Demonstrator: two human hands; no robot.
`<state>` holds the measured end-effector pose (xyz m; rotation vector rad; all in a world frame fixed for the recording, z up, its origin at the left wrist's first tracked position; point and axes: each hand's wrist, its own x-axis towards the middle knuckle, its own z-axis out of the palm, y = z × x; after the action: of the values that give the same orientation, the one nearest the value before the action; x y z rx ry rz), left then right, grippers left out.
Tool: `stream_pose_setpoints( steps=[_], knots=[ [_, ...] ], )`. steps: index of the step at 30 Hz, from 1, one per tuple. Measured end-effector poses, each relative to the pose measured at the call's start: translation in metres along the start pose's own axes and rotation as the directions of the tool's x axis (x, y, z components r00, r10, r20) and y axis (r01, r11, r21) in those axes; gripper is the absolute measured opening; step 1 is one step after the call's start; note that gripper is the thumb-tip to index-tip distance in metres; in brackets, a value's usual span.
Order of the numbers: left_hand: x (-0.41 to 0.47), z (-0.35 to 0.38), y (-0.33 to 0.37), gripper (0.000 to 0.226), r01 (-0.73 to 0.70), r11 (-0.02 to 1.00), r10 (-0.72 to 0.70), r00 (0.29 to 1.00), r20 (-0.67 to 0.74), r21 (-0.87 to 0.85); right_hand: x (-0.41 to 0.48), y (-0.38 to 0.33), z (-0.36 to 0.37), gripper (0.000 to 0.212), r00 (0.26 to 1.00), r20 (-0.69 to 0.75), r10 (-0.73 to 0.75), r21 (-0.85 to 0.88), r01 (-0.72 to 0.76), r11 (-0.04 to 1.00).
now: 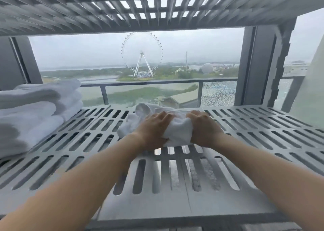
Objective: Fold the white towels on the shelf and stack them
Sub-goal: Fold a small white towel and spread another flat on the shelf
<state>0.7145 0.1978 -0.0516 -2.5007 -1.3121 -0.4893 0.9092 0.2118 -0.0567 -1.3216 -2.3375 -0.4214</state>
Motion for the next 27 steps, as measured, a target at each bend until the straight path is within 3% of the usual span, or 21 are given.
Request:
stream_pose_setpoints(
  steps=[3, 5, 8, 10, 12, 16, 20, 24, 27],
  knots=[
    [0.037, 0.01, 0.029, 0.072, 0.01, 0.996, -0.009, 1.0, 0.004, -0.091, -0.018, 0.051, -0.003, 0.035, 0.999, 0.019, 0.04, -0.004, -0.04, 0.999],
    [0.055, 0.017, 0.047, 0.061, 0.029, 0.961, -0.047, 0.997, -0.059, -0.276, -0.03, 0.082, -0.008, 0.047, 1.0, 0.011, 0.017, 0.081, -0.017, 0.997],
    [0.071, 0.034, 0.071, 0.039, 0.107, 0.861, -0.264, 0.929, -0.258, -0.498, -0.041, 0.116, -0.013, 0.057, 1.0, 0.017, -0.015, 0.309, 0.009, 0.951],
    [0.076, 0.046, 0.083, 0.04, 0.166, 0.895, -0.312, 0.896, -0.317, -0.414, -0.047, 0.122, -0.008, 0.06, 1.0, -0.004, 0.016, 0.522, -0.012, 0.853],
    [0.076, 0.05, 0.086, 0.042, 0.18, 0.935, -0.279, 0.905, -0.32, -0.306, -0.048, 0.118, -0.004, 0.053, 0.998, -0.039, 0.058, 0.625, -0.021, 0.78],
    [0.067, 0.044, 0.077, 0.052, 0.29, 0.935, -0.346, 0.872, -0.346, -0.203, -0.047, 0.113, -0.008, 0.023, 0.971, -0.229, 0.063, 0.524, 0.068, 0.849],
    [0.063, 0.032, 0.078, 0.069, 0.549, 0.821, -0.57, 0.774, -0.275, -0.158, -0.047, 0.105, -0.021, 0.019, 0.94, -0.334, -0.064, 0.364, 0.192, 0.911],
    [0.061, 0.027, 0.091, 0.052, 0.359, 0.883, -0.444, 0.845, -0.296, -0.301, -0.049, 0.103, -0.027, 0.029, 0.941, -0.331, -0.065, 0.355, 0.188, 0.916],
    [0.061, 0.026, 0.102, 0.054, 0.183, 0.904, -0.322, 0.886, -0.335, -0.385, -0.05, 0.106, -0.027, 0.06, 0.958, -0.259, -0.123, 0.355, 0.213, 0.91]
  ],
)
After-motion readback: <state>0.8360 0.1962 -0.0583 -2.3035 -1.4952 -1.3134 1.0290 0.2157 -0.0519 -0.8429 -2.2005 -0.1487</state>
